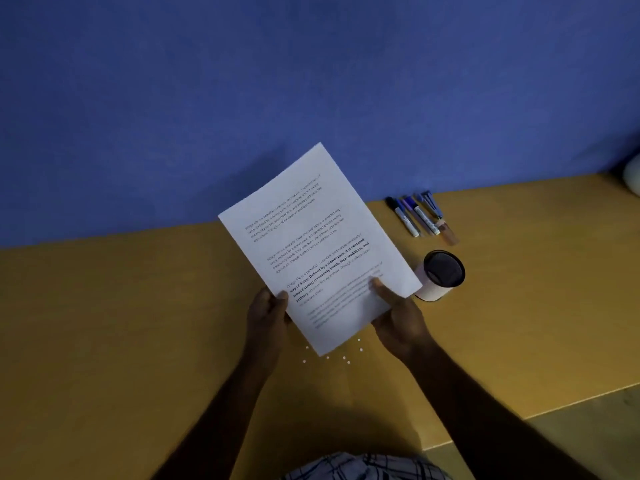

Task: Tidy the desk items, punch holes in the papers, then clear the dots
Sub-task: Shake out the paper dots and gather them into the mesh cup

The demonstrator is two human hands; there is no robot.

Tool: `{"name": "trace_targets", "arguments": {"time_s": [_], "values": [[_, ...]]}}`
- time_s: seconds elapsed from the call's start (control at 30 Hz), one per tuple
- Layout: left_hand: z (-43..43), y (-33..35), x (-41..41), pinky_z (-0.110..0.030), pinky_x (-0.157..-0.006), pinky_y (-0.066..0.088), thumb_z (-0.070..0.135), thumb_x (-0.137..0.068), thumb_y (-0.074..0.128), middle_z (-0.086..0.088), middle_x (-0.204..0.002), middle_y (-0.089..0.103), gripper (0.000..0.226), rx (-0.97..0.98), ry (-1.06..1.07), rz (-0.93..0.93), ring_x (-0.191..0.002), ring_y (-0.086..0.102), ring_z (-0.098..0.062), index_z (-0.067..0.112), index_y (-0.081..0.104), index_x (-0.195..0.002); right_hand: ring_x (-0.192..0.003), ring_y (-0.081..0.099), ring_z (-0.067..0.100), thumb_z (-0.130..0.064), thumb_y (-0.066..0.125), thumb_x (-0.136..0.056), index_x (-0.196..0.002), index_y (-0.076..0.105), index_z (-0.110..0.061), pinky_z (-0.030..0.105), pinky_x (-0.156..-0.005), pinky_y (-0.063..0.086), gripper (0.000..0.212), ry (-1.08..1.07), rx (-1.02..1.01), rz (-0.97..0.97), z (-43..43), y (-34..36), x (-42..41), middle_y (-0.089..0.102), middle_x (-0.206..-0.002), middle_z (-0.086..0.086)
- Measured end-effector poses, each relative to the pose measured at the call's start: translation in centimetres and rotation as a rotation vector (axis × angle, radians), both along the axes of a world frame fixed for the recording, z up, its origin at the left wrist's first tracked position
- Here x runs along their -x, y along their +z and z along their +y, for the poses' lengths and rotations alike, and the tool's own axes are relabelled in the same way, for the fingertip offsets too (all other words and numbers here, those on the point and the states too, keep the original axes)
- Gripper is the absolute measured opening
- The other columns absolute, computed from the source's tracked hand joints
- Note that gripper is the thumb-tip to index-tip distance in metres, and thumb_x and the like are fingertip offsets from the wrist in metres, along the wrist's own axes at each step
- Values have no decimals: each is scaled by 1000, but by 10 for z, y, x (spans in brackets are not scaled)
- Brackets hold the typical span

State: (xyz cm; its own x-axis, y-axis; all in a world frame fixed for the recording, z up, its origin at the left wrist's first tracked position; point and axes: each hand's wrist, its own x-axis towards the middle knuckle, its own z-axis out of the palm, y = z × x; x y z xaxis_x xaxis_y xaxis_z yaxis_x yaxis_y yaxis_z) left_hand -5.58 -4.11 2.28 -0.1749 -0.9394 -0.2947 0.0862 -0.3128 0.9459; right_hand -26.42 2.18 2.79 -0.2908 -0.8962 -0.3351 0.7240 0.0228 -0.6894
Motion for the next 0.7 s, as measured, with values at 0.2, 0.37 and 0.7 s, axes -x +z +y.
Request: {"name": "trace_targets", "arguments": {"time_s": [0.2, 0.37, 0.7], "values": [[-13, -2, -30, -30, -62, 45, 16, -100, 51, -5, -75, 62, 15, 142, -36, -202, -66, 54, -9, 9, 63, -93, -96, 64, 35, -12, 72, -77, -105, 66, -8, 39, -76, 54, 29, 47, -194, 124, 2, 0, 10, 70, -109, 14], [-21, -5, -71, -11, -64, 48, 10, -100, 50, 12, -93, 71, 19, 146, -143, -264, -76, 63, 5, 17, 65, -108, -84, 64, 24, -21, 66, -89, -114, 64, -8, 34, -73, 46, 29, 396, -374, 381, -5, 2, 0, 69, -98, 9], [-13, -40, -191, -44, -80, 52, 8, -99, 50, -6, -105, 70, 20, 51, -44, -456, -96, 66, -29, 22, 64, -106, -80, 67, 26, 1, 61, -89, -107, 67, 0, 45, -72, 59, 19, 549, -417, 843, -32, -29, -104, 69, -92, 12]]}}
